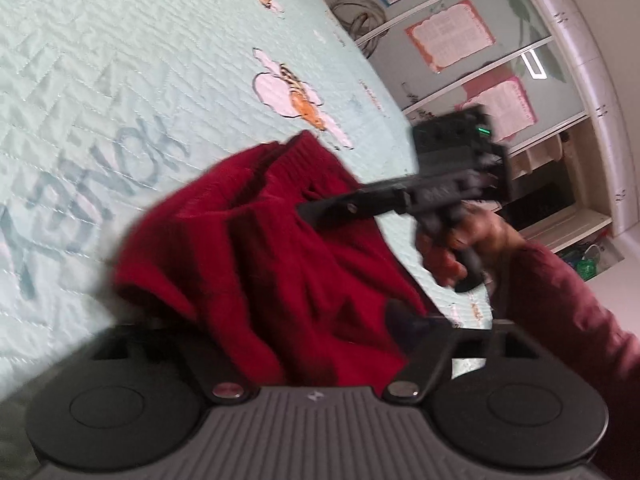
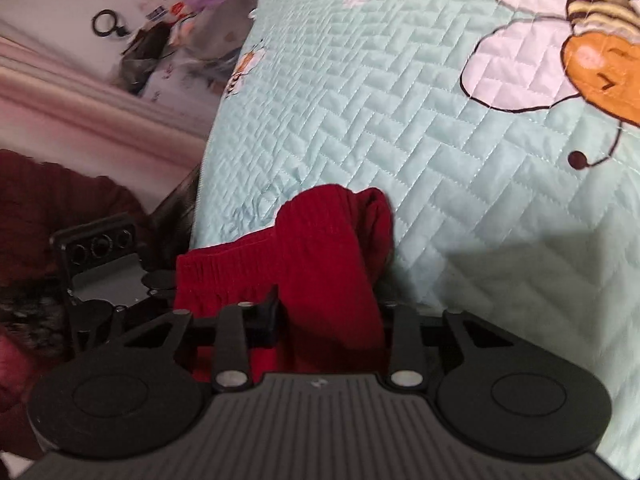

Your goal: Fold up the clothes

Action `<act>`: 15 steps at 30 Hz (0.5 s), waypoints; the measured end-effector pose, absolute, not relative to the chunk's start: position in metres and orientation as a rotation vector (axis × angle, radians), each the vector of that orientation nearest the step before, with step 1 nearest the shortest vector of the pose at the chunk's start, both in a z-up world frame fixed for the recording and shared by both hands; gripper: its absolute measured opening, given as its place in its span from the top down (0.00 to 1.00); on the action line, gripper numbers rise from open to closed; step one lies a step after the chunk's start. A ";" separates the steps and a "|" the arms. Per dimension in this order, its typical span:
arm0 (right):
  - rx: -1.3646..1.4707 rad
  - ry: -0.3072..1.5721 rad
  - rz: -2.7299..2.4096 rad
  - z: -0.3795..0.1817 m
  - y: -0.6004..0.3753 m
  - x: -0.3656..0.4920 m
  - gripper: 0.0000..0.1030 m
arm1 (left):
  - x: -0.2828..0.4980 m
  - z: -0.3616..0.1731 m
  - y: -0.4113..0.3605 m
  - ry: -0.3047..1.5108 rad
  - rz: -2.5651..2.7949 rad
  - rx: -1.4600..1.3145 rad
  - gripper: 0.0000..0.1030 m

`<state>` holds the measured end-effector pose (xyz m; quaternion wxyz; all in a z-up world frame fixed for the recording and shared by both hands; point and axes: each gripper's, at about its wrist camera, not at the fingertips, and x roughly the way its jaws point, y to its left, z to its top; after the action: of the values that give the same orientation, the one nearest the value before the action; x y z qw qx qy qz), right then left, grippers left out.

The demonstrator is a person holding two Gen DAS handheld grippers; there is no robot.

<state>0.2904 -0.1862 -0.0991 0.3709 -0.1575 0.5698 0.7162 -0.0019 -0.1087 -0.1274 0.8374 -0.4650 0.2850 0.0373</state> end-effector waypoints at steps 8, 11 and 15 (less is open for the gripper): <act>-0.319 1.105 1.573 -0.040 -0.252 0.240 0.77 | 0.005 -0.093 -0.100 0.570 -0.066 -0.781 0.81; -0.189 0.915 1.423 -0.003 -0.299 0.219 0.77 | 0.013 -0.061 -0.099 0.520 -0.162 -0.646 0.82; -0.008 0.706 1.206 0.044 -0.372 0.184 0.77 | 0.027 -0.005 -0.104 0.523 -0.296 -0.483 0.83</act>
<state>0.1841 -0.3715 0.0445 0.7655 -0.0039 0.3251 0.5552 0.0268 -0.1044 -0.0049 0.9265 -0.2358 0.2550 -0.1446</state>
